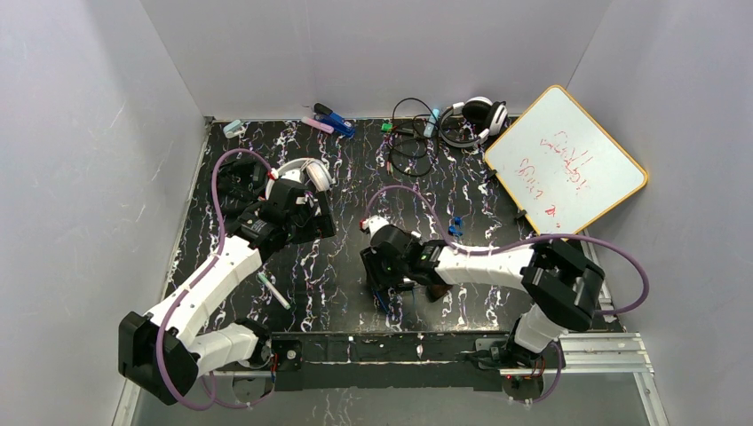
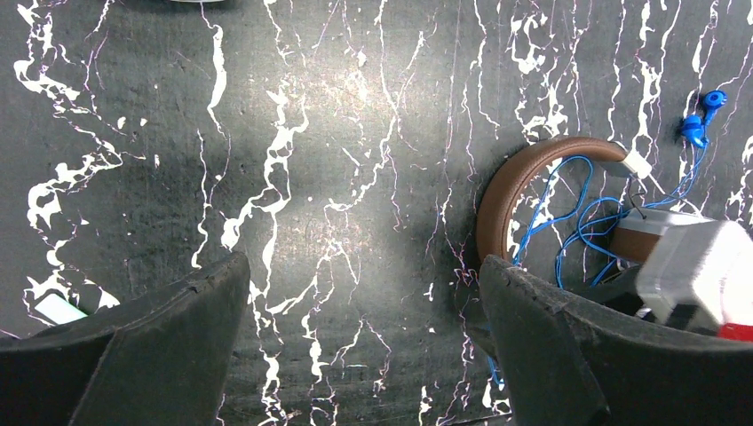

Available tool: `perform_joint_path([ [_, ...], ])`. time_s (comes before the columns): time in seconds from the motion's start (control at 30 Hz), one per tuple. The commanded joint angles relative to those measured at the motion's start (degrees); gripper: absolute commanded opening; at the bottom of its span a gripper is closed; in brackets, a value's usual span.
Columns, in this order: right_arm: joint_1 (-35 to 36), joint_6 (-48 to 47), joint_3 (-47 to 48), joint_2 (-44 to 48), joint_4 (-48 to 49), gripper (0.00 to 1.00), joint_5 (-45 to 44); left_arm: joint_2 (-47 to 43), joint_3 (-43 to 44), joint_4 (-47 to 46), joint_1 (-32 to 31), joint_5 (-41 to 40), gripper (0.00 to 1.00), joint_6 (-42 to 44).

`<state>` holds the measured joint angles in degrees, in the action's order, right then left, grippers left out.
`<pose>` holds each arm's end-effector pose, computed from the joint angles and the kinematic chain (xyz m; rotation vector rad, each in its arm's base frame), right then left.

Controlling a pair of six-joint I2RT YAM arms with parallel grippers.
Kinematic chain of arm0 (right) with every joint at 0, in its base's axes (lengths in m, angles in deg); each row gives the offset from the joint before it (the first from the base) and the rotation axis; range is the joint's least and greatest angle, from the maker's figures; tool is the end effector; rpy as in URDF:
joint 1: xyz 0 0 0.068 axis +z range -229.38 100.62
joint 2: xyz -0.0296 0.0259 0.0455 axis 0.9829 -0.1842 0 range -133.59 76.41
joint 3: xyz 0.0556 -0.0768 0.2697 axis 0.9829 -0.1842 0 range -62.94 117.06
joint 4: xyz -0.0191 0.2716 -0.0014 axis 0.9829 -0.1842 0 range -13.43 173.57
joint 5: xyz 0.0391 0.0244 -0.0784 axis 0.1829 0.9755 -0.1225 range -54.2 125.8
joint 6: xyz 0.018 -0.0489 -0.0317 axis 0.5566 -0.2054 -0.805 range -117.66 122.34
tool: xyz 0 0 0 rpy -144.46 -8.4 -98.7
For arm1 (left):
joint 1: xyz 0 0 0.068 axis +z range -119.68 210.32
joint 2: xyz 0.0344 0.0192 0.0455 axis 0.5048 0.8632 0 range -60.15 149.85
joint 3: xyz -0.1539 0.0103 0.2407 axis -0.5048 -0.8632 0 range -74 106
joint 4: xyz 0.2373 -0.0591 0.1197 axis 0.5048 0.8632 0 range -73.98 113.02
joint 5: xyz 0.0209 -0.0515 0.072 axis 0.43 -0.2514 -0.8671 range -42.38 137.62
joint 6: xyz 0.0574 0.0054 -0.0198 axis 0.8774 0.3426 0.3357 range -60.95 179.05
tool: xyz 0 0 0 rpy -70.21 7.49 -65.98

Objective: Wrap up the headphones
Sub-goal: Place the headphones at the center of the board.

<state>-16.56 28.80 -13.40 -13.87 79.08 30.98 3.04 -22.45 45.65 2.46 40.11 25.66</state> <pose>0.1583 0.2997 0.1843 -0.7255 2.3454 0.6371 0.2219 -0.1106 0.2896 -0.1806 2.3100 -0.4034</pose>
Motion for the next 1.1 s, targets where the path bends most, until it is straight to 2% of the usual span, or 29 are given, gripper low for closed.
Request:
perform_joint_path([
  [0.0,1.6,0.9,2.9,-3.2,0.5,0.47,-3.6,-2.1,0.0,1.0,0.1,0.0,0.98,0.7],
  [0.07,2.4,1.1,3.4,-4.8,0.5,0.45,-4.5,-2.3,0.0,1.0,0.1,0.2,0.98,0.8],
  [0.1,2.7,1.3,3.8,-5.5,-0.1,0.40,-5.5,-2.3,0.0,1.0,0.1,0.2,0.98,0.8],
  [0.2,3.7,1.8,4.4,-4.8,-0.9,0.12,-8.6,-2.4,-0.1,1.0,0.1,0.2,0.99,0.9],
  [0.27,3.7,3.2,3.9,-0.8,-0.3,0.01,-9.9,-2.3,-0.2,0.7,0.1,1.4,0.99,1.2],
  [0.4,3.6,3.8,3.4,12.7,0.3,0.01,-12.6,0.5,-0.5,-2.7,0.1,13.4,0.99,2.6],
  [0.53,2.9,3.3,4.4,25.2,-4.3,0.01,-21.7,5.2,-0.5,-5.8,-0.5,22.0,0.94,1.7],
  [0.7,2.4,7.8,5.8,37.0,-20.0,0.01,-36.3,8.4,0.7,-9.2,-3.8,21.0,0.93,0.8],
  [0.87,2.4,21.8,3.5,48.8,-37.2,0.01,-44.9,13.8,2.5,-10.5,-8.1,18.3,0.92,0.5],
  [1.07,2.5,27.0,-1.3,61.0,-39.9,0.01,-44.8,20.1,3.2,-11.9,-13.4,11.6,0.89,-0.7],
])
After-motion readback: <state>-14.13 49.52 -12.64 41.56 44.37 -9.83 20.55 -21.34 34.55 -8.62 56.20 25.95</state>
